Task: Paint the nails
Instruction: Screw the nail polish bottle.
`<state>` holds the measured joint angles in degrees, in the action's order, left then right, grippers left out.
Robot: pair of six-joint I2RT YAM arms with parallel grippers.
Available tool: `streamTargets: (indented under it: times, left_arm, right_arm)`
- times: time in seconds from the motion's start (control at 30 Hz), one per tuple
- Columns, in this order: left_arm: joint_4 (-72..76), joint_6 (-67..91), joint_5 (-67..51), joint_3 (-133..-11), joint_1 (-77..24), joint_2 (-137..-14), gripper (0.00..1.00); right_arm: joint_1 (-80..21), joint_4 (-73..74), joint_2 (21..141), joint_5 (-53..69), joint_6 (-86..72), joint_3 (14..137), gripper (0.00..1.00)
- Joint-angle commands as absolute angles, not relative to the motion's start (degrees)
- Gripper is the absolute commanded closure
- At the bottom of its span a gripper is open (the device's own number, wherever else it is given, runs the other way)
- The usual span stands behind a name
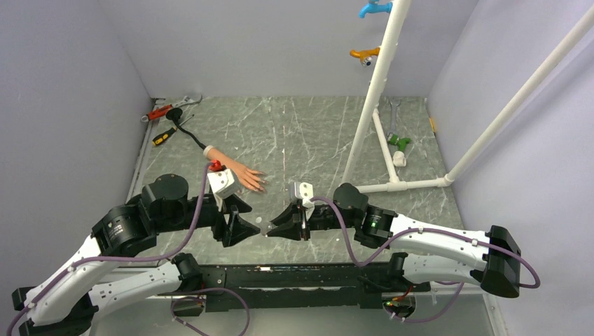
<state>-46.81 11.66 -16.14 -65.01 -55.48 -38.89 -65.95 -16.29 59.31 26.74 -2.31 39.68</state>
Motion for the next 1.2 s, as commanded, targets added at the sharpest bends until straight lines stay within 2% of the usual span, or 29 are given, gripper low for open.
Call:
streamTargets:
  times: [0.0,0.27,1.0,1.17]
  left_arm:
    - [-49.07,14.67,-10.57,-67.47,-55.66,-40.44,0.32]
    - [-50.0,18.32,-9.48,-69.8,-55.64,-44.85,0.38]
    - [-45.76,19.42,-9.68,-66.58,-55.63,-49.87,0.55]
    - [-45.71,19.25,-9.69,-65.89,-55.63,-50.38,0.66]
  right_arm:
    - [-66.09,-18.31,58.35,20.85,-1.46,40.13,1.0]
    - [-66.04,-16.74,57.96,17.84,-1.1,40.12,1.0]
    - [-66.07,-16.51,57.87,17.36,-0.72,39.99,1.0]
    - [-66.09,-16.55,57.85,17.36,-0.7,39.99,1.0]
